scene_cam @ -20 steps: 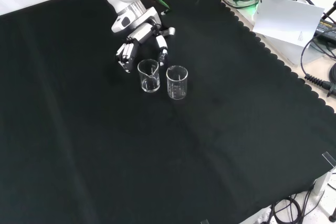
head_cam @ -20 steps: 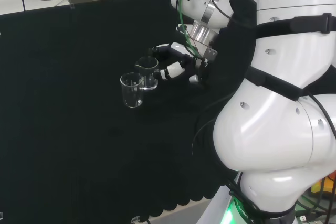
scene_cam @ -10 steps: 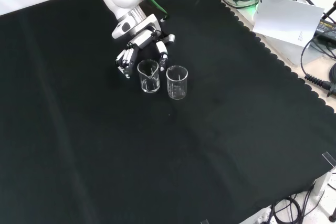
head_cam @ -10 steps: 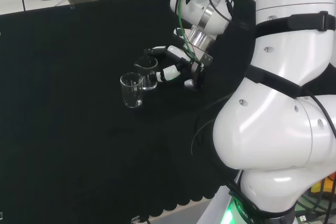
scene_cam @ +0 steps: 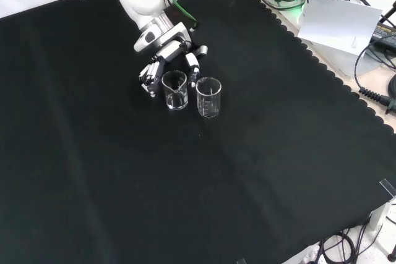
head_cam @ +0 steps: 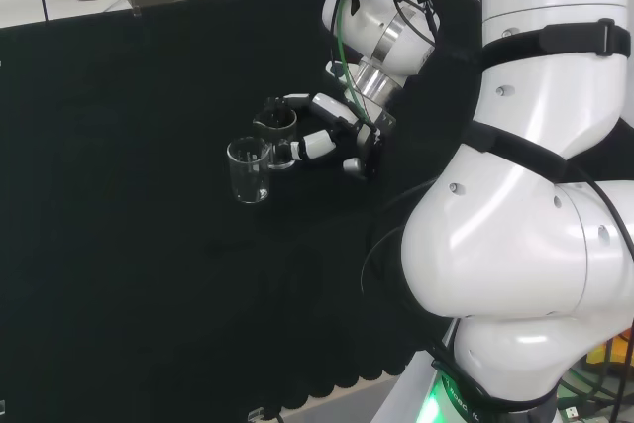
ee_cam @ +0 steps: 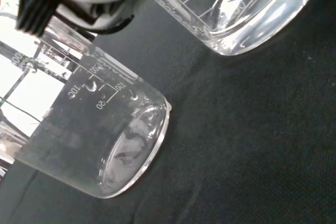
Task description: Pick up the beaker on the right.
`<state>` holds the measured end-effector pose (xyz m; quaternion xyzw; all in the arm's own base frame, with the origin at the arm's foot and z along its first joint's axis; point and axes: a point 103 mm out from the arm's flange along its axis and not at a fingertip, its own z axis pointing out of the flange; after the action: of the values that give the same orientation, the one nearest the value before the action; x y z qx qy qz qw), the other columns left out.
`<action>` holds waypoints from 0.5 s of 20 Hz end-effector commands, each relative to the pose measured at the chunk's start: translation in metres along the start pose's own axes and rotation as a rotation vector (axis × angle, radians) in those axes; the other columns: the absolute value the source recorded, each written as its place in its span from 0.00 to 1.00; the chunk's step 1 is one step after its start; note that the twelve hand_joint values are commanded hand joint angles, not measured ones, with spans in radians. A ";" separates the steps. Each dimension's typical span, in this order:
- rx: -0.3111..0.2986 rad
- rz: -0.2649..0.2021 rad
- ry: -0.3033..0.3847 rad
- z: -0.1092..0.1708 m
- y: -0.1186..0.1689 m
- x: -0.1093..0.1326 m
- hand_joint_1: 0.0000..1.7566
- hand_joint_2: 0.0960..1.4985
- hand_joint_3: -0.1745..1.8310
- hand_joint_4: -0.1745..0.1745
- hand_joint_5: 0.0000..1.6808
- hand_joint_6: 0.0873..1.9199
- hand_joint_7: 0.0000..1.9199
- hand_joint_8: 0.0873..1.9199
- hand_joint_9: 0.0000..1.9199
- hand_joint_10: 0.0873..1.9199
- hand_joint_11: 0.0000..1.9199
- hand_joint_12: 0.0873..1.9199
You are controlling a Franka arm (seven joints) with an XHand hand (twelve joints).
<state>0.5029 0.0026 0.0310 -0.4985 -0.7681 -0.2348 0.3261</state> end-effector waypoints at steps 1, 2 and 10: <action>-0.051 -0.008 0.009 0.004 -0.004 0.004 0.49 0.28 0.39 0.26 0.30 0.00 0.19 0.39 0.24 0.32 0.04 0.72; -0.061 -0.009 0.007 0.004 -0.004 0.005 0.49 0.28 0.39 0.26 0.29 0.00 0.19 0.39 0.24 0.32 0.04 0.72; -0.102 0.000 -0.005 0.007 -0.002 0.012 0.47 0.28 0.36 0.26 0.29 0.01 0.18 0.40 0.24 0.32 0.04 0.72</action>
<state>0.4954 0.0108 0.0334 -0.5124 -0.7560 -0.2691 0.3059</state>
